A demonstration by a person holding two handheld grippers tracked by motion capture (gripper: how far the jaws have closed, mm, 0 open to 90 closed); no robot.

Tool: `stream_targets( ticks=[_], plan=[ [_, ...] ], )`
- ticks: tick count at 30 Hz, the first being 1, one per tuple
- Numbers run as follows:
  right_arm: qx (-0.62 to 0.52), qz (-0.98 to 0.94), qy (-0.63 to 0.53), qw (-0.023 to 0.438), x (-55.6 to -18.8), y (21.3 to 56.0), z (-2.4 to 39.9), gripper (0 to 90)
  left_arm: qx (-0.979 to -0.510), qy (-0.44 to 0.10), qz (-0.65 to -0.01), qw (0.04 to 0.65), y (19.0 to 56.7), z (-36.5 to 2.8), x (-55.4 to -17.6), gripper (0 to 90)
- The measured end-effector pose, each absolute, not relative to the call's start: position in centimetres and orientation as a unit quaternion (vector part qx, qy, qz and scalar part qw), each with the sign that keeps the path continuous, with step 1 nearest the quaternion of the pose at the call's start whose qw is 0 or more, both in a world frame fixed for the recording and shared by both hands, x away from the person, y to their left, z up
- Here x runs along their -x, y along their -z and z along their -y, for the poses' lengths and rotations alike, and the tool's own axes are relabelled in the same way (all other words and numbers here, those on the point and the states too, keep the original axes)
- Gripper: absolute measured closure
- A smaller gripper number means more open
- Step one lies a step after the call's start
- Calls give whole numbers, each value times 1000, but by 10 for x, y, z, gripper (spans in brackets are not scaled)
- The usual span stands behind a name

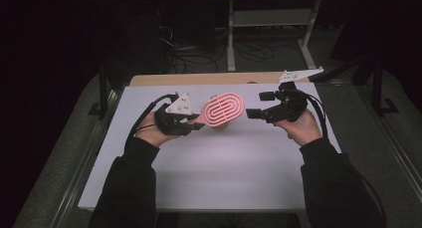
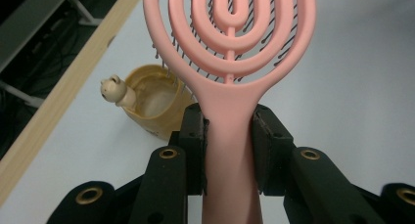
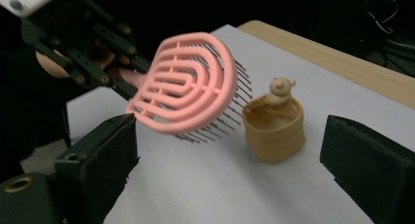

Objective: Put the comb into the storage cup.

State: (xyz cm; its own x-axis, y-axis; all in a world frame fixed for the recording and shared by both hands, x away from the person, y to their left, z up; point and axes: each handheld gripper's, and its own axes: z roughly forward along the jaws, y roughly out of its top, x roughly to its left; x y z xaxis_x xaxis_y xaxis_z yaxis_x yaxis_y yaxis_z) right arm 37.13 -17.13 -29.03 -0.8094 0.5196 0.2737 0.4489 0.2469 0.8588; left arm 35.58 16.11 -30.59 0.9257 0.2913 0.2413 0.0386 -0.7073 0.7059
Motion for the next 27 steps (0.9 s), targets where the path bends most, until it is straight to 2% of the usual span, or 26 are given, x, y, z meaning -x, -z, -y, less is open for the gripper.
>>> stream_targets(
  ticks=[5, 12, 18, 23, 27],
  plan=[
    [-310, -784, -537, 19, -377, 289, 168, 78, -904, -174, -87, 380, 304, -160, -355, 702],
    [-313, -763, -566, -26, -385, 290, 167, 96, -903, -171, -78, 385, 304, -155, -354, 702],
    [-315, -763, -563, -42, -390, 289, 163, 116, -898, -177, -79, 394, 303, -152, -353, 702],
    [-317, -772, -548, -53, -394, 290, 156, 201, -899, -171, -74, 397, 303, -150, -354, 702],
    [-322, -771, -542, -91, -399, 295, 151, 300, -897, -174, -72, 400, 303, -147, -353, 703]
  ],
)
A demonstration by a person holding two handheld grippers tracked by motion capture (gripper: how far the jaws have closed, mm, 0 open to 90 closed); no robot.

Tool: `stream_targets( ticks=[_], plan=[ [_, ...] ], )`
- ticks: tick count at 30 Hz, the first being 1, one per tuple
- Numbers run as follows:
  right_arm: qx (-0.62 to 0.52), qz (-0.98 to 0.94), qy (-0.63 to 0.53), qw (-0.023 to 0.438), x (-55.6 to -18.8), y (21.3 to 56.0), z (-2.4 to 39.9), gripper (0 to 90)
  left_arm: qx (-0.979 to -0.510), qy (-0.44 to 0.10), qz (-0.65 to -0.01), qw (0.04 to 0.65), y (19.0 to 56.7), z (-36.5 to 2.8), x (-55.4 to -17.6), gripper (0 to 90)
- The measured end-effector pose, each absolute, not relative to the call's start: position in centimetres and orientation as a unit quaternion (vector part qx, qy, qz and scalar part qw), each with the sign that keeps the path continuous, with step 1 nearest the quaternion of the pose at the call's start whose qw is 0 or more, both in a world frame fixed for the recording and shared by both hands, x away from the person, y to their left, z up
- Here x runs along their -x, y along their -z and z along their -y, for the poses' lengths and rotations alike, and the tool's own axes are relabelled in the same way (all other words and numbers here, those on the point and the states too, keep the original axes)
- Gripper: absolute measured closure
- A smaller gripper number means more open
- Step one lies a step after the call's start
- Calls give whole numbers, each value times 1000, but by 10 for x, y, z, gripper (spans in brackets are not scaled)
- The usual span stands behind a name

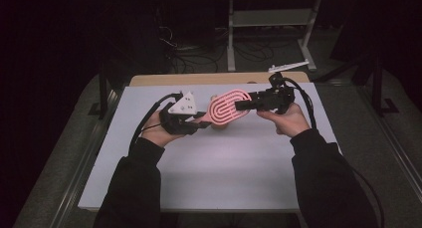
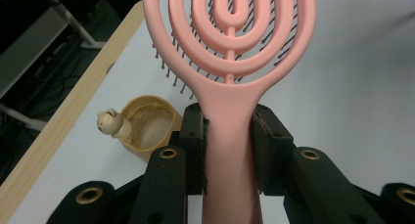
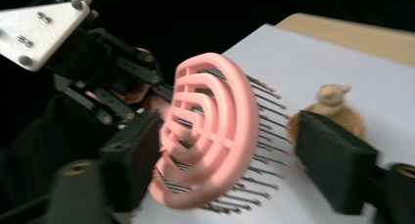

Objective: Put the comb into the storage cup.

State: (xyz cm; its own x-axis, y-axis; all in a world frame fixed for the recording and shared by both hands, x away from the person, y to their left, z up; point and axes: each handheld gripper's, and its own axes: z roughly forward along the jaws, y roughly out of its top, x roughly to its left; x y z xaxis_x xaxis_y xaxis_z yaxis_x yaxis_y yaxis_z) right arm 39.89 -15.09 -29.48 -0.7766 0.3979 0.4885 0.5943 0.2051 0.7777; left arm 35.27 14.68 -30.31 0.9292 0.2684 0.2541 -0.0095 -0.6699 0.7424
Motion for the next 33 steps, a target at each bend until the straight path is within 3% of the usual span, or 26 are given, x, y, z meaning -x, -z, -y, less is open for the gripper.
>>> stream_targets(
  ticks=[12, 25, 33],
  plan=[
    [321, 740, 565, 175, -400, 299, 149, 592, -904, -176, -69, 383, 311, -142, -353, 712],
    [314, 753, 552, 173, -395, 289, 144, 622, -903, -159, -73, 392, 317, -138, -355, 719],
    [317, 774, 531, 133, -388, 258, 134, 626, -891, -142, -79, 425, 314, -141, -356, 711]
  ],
)
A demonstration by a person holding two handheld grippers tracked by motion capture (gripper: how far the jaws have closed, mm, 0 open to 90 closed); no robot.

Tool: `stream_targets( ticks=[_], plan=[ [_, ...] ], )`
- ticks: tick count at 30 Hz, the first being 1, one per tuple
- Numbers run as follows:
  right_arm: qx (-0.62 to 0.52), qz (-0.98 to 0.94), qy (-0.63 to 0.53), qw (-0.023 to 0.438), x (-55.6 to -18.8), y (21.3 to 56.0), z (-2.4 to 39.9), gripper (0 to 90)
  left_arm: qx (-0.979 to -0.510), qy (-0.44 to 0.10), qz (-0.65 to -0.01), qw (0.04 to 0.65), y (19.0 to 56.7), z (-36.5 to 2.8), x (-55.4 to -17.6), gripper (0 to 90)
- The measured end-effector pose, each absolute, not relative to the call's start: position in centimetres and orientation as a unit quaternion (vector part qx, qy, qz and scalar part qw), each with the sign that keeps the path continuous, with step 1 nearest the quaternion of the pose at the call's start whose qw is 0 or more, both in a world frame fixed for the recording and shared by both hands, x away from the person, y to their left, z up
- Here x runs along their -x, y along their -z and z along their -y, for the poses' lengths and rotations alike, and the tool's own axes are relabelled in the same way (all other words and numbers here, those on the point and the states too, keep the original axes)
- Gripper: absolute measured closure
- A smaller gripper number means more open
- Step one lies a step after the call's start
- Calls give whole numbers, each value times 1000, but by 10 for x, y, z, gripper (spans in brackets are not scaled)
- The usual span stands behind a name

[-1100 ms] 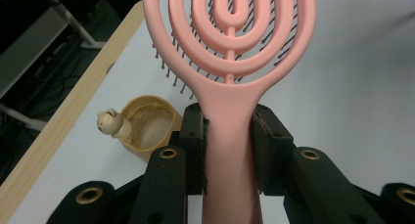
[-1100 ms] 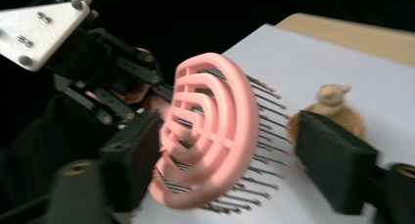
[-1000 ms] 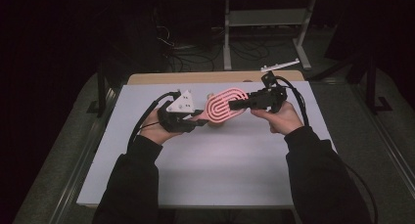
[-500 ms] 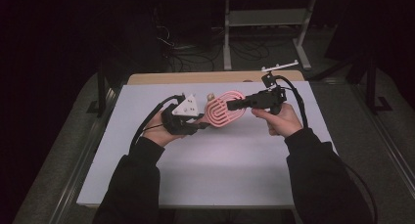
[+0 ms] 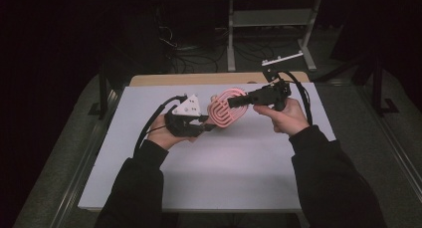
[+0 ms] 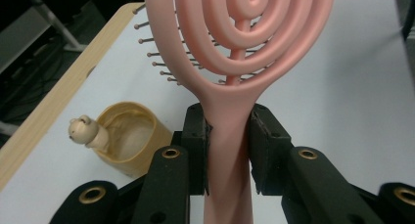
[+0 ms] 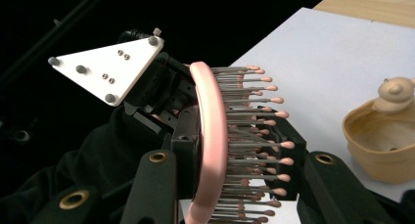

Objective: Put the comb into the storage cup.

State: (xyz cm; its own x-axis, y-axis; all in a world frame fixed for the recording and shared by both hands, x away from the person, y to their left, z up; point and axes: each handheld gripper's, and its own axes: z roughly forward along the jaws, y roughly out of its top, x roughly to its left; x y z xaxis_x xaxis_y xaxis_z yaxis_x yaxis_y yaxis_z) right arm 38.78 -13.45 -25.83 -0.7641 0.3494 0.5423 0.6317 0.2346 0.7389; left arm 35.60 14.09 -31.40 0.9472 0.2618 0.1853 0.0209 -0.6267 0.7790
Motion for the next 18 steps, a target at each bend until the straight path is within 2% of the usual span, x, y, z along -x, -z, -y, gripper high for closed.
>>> stream_targets(
  ticks=[7, 12, 18],
  plan=[
    [313, 781, 532, 88, -384, 237, 137, 628, -874, -134, -120, 450, 309, -153, -361, 580],
    [316, 790, 521, 72, -384, 225, 139, 627, -856, -122, -137, 483, 304, -162, -363, 383],
    [319, 791, 519, 57, -384, 212, 144, 627, -850, -111, -135, 497, 306, -168, -362, 229]
  ],
)
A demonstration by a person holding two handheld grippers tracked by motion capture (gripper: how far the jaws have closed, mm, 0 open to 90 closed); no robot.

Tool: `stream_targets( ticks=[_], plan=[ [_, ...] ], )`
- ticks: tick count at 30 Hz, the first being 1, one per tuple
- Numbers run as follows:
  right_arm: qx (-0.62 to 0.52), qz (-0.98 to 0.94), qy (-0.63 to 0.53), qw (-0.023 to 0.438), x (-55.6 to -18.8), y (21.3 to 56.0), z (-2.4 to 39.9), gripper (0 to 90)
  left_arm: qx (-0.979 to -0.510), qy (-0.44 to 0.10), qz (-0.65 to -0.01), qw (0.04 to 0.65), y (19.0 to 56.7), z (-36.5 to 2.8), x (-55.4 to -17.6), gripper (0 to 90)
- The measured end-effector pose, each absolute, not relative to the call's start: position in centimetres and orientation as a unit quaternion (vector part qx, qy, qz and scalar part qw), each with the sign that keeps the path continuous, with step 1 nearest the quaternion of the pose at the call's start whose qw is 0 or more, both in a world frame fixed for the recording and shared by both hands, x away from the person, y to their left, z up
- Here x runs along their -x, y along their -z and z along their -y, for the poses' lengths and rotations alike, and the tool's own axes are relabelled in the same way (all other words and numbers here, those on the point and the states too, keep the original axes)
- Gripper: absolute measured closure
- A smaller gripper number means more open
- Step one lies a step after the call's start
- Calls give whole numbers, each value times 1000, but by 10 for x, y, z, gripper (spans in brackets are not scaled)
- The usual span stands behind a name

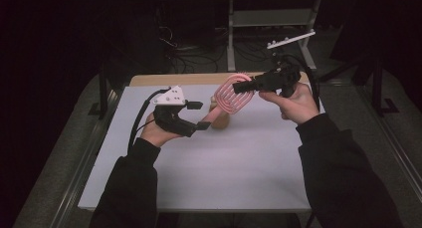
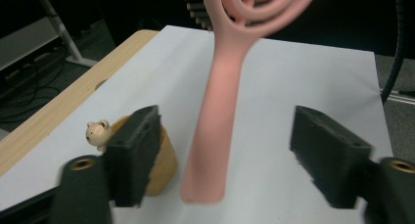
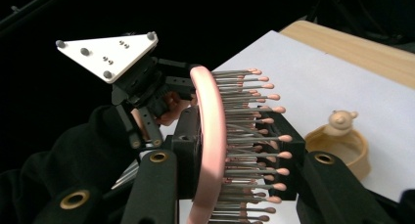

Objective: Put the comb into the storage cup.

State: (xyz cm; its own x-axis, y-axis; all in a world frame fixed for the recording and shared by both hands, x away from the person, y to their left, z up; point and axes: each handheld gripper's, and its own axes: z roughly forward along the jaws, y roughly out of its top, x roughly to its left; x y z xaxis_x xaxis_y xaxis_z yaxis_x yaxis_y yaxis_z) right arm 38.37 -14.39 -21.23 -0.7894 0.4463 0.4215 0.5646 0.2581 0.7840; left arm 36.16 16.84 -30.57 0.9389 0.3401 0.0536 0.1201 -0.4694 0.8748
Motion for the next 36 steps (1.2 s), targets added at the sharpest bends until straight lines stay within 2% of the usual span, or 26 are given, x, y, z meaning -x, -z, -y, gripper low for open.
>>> stream_targets(
  ticks=[5, 8, 23, 36],
  plan=[
    [323, 787, 522, 57, -387, 205, 150, 627, -853, -91, -143, 494, 311, -173, -365, 109],
    [329, 785, 523, 49, -390, 202, 154, 627, -853, -82, -147, 494, 316, -176, -367, 3],
    [354, 773, 527, 13, -406, 184, 168, 627, -828, -123, -176, 518, 326, -207, -363, 0],
    [366, 771, 521, -9, -417, 177, 172, 627, -806, -131, -206, 539, 342, -241, -360, 0]
  ],
)
